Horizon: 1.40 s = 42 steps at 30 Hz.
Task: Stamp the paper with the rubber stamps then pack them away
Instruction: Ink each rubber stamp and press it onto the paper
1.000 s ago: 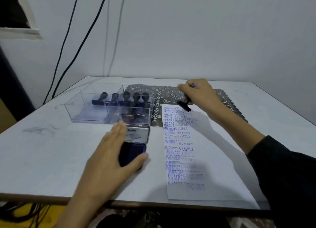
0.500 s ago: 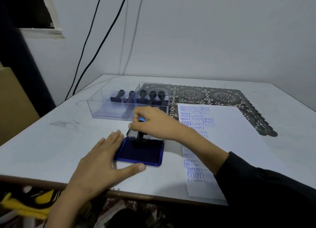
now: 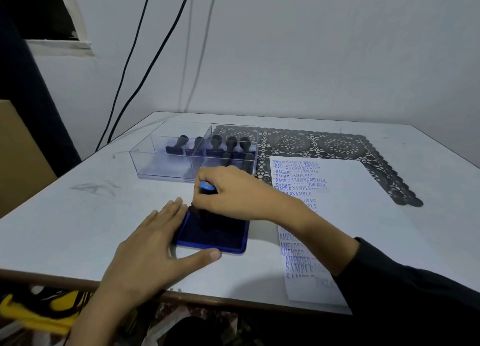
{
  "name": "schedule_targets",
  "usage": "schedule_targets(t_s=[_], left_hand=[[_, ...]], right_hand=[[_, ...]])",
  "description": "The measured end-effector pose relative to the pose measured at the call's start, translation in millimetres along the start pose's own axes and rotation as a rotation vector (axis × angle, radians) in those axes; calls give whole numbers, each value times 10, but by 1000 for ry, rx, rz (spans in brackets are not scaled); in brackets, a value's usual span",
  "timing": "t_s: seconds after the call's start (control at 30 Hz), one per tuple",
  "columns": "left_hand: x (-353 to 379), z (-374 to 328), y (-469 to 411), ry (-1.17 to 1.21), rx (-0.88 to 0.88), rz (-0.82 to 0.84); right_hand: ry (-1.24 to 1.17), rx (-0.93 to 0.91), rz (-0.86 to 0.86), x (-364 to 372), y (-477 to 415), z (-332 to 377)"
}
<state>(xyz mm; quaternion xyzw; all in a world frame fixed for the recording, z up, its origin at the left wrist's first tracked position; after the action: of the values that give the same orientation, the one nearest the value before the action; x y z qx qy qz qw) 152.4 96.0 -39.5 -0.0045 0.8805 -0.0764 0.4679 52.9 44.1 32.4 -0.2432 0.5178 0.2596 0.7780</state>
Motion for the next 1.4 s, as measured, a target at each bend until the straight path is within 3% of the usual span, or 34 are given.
schedule_targets(t_s=[0.2, 0.63, 0.9, 1.03, 1.23, 1.4], left_hand=[[-31, -90, 17, 19, 54, -19], [5, 34, -12, -2, 6, -21], [-31, -51, 31, -11, -41, 0], [-38, -66, 31, -15, -43, 1], [-82, -69, 56, 58, -75, -18], [-69, -257, 81, 241, 4, -59]], right_hand=[[368, -7, -243, -116, 50, 130], [281, 38, -490, 86, 136, 73], [345, -68, -569, 76, 330, 142], [309, -42, -498, 78, 281, 78], [-143, 48, -428, -407, 331, -552], [-13, 228, -300, -802, 564, -1469]])
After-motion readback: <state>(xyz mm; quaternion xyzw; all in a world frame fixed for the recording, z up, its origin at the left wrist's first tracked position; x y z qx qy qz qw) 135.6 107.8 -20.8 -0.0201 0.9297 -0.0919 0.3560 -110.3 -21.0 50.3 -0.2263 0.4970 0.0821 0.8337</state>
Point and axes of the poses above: each hand's wrist, its own y-axis away from the middle knuckle, its own x-axis out of the palm, z = x × y, the point moved 9 cm from there along -y, towards the middle knuckle, and after that the axes turned 10 degrees about y, right-handed, at the moved point
